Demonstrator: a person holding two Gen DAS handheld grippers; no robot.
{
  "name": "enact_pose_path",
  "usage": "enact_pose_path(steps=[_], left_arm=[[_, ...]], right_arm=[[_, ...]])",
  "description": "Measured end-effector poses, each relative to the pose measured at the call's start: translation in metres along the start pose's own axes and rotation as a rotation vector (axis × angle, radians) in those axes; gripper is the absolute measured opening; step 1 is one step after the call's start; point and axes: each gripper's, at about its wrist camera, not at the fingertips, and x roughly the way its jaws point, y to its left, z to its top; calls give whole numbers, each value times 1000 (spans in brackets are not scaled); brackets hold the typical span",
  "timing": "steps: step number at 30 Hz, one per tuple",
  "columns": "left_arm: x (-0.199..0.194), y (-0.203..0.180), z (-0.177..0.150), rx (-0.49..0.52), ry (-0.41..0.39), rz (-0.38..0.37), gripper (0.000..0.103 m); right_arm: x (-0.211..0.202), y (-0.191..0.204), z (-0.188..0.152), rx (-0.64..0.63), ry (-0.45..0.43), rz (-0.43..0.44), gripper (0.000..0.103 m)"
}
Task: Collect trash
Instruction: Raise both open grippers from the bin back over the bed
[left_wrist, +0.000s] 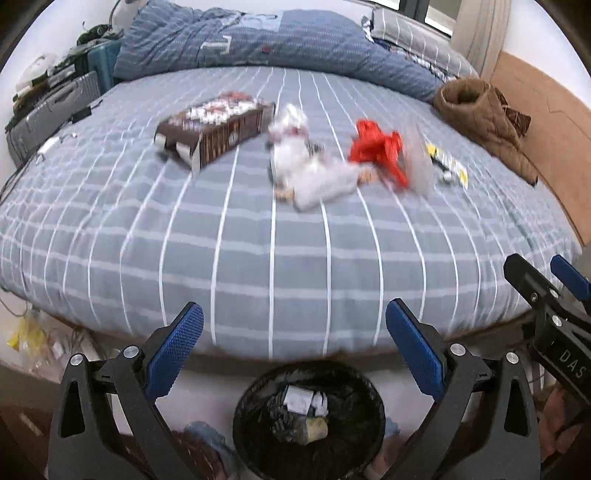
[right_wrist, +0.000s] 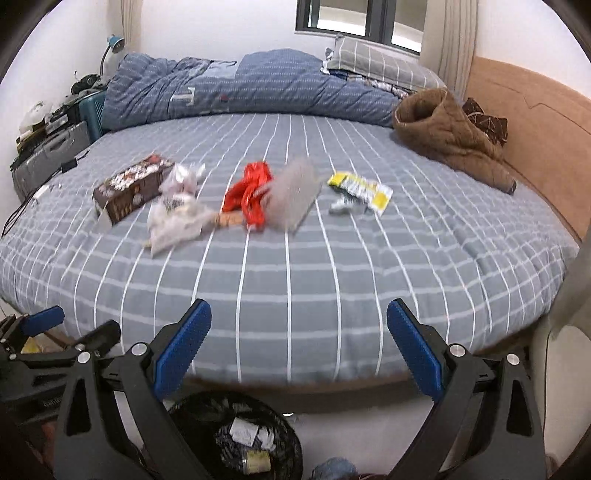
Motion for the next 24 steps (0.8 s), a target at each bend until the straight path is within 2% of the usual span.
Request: enact_pose_path(steps=[11, 24], left_arm=[[21, 7, 72, 5, -47, 13, 97], [70, 4, 122, 16, -6, 1, 97]], right_arm=[[39, 3, 65, -14, -30, 9, 92], [109, 1, 125, -16, 13, 5, 86]])
